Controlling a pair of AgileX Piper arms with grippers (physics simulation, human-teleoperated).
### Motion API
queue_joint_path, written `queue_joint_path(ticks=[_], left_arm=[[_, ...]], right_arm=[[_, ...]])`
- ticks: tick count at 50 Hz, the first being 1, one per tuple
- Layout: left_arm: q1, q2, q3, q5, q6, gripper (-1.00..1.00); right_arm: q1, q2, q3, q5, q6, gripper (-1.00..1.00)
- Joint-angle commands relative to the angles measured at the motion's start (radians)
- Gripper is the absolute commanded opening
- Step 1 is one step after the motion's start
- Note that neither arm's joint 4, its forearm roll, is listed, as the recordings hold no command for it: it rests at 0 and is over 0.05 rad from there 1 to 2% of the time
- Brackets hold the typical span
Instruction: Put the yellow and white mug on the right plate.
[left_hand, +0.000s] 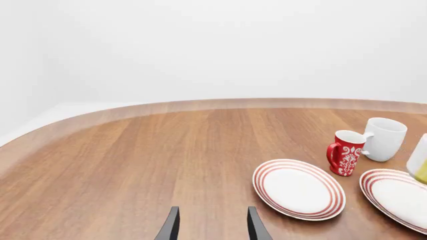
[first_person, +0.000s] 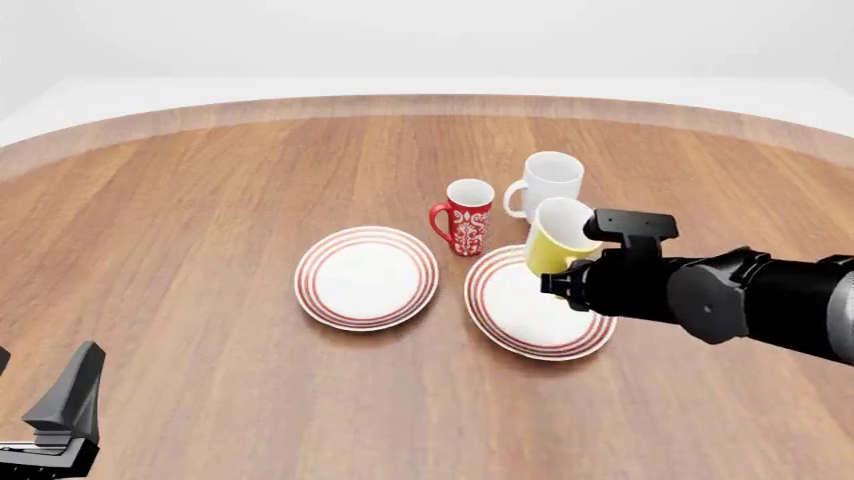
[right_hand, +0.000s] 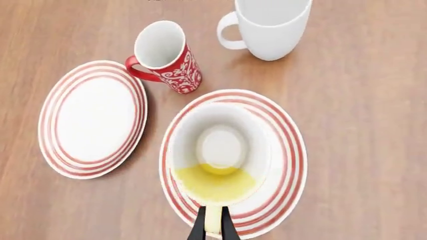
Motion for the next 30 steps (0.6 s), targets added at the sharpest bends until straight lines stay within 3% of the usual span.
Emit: queue_joint_path(ticks=[1,30], left_arm=[[0.000,0.000,0.000,0.000,0.000,1.00],[0.000,0.000,0.000,0.000,0.000,1.00]], right_arm=[[-0.067,0.026,0.008,-0.037,-0.069,-1.00],[-0.066,0.104,0.036,-0.101,-0.068,-1.00]])
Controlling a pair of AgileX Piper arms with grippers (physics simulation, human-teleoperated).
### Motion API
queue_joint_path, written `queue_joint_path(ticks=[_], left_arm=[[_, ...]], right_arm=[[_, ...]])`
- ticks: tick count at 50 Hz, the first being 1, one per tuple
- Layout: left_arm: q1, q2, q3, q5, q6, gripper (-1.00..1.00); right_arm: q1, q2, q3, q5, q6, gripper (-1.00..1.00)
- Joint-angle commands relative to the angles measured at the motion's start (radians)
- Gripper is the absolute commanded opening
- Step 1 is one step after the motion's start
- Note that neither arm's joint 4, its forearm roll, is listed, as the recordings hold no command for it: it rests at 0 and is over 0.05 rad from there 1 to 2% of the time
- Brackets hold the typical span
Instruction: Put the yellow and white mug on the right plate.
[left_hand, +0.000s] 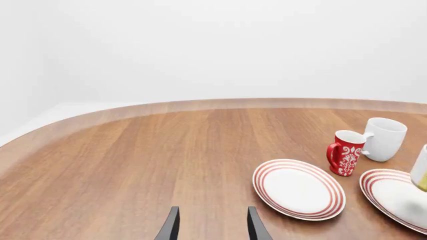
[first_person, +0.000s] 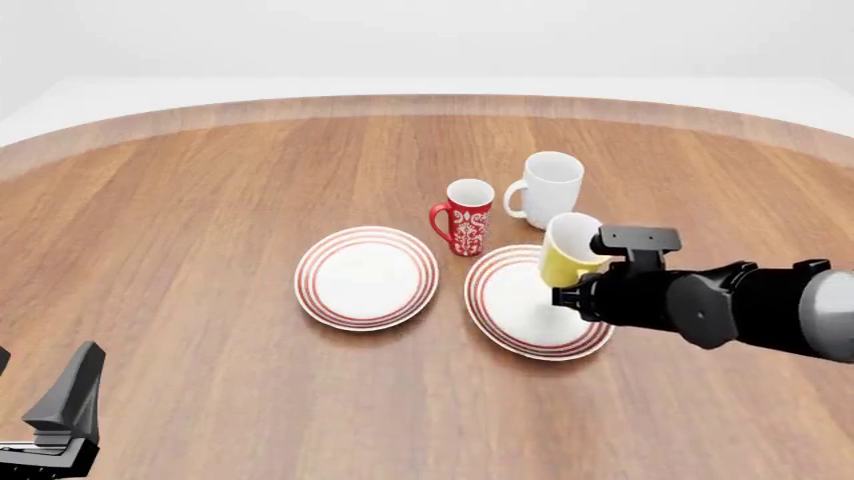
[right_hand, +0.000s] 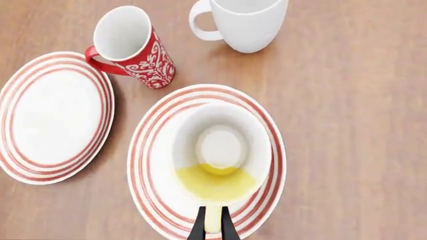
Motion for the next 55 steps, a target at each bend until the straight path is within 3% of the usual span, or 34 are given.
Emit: queue_joint_path(ticks=[1,32,33,55], left_arm=[[0.000,0.000,0.000,0.000,0.000,1.00],[0.000,0.000,0.000,0.000,0.000,1.00],[0.000,0.000,0.000,0.000,0.000,1.00],[0.000,0.000,0.000,0.000,0.000,1.00]], right_arm=[[0.002,0.017,0.002,-0.018,0.003,-1.00],[0.026,0.045,0.030,-0.048,0.021,-1.00],[0.008,0.042,0.028,-0.046,0.020,1.00],[0.020,-0.029,0.017,0.016,0.015,1.00]])
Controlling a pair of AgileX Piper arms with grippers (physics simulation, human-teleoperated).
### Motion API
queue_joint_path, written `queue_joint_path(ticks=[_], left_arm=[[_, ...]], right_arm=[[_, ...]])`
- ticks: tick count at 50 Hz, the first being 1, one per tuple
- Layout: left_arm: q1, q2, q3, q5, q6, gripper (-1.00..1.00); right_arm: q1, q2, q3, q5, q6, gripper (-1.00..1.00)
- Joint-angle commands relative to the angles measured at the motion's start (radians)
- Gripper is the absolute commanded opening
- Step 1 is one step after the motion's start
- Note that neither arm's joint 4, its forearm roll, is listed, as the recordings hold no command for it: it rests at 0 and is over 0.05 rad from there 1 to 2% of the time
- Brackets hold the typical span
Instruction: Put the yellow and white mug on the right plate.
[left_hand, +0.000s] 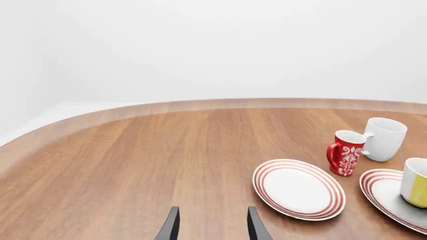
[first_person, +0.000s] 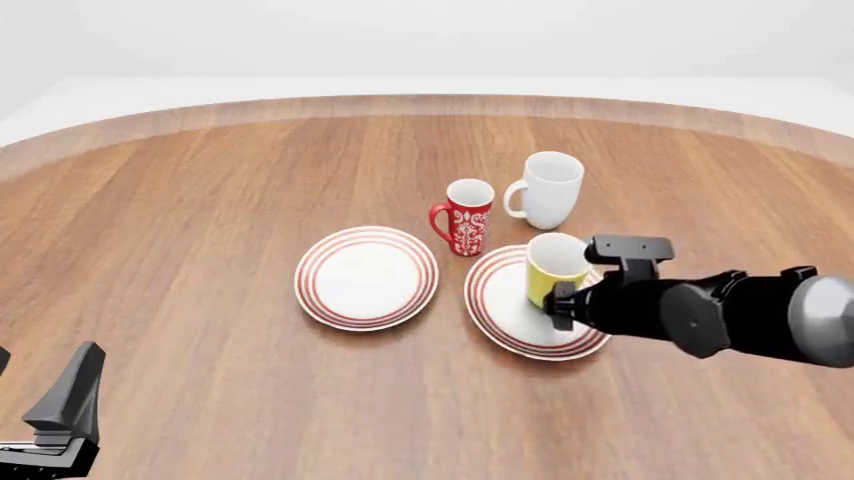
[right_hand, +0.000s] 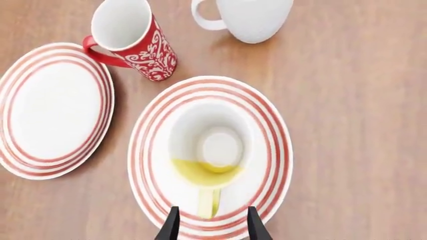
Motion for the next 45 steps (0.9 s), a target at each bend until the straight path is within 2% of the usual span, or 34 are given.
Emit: queue_joint_path(ticks=[1,7,9,12,13,15,20,25,28,30,33,34,37,40,43,45], left_arm=[[0.000,0.000,0.000,0.000,0.000,1.00],[0.000,0.000,0.000,0.000,0.000,1.00],[0.000,0.000,0.000,0.000,0.000,1.00],[0.000,0.000,0.000,0.000,0.000,1.00],[0.000,0.000,0.000,0.000,0.000,1.00],[0.000,0.000,0.000,0.000,0.000,1.00],[0.000,0.000,0.000,0.000,0.000,1.00],[0.000,0.000,0.000,0.000,0.000,1.00],[0.000,0.000,0.000,0.000,0.000,1.00],[0.000,0.000,0.000,0.000,0.000,1.00],[0.000,0.000,0.000,0.000,0.000,1.00],[0.000,0.000,0.000,0.000,0.000,1.00],[0.000,0.000,0.000,0.000,0.000,1.00],[0.000,0.000,0.000,0.000,0.000,1.00],[0.000,0.000,0.000,0.000,0.000,1.00],[0.000,0.000,0.000,0.000,0.000,1.00]], right_arm=[[0.006,-0.061,-0.007,0.049,-0.003,1.00],[0.024,-0.187,-0.030,0.141,-0.003,1.00],[0.031,-0.239,-0.050,0.179,-0.025,1.00],[0.036,-0.258,-0.060,0.210,-0.023,1.00],[0.026,-0.282,-0.069,0.225,-0.053,1.00],[0.019,-0.288,-0.088,0.242,-0.047,1.00],[0.022,-0.355,-0.138,0.303,-0.073,1.00],[-0.054,-0.422,-0.249,0.384,-0.135,1.00],[-0.045,-0.463,-0.329,0.434,-0.157,1.00],[0.001,-0.506,-0.405,0.456,-0.131,1.00],[-0.028,-0.522,-0.543,0.518,-0.188,1.00],[-0.028,-0.522,-0.544,0.519,-0.188,1.00],[-0.046,-0.518,-0.696,0.591,-0.226,1.00],[-0.067,-0.514,-0.768,0.614,-0.260,1.00],[-0.084,-0.481,-0.784,0.591,-0.365,1.00],[-0.090,-0.460,-0.828,0.597,-0.370,1.00]])
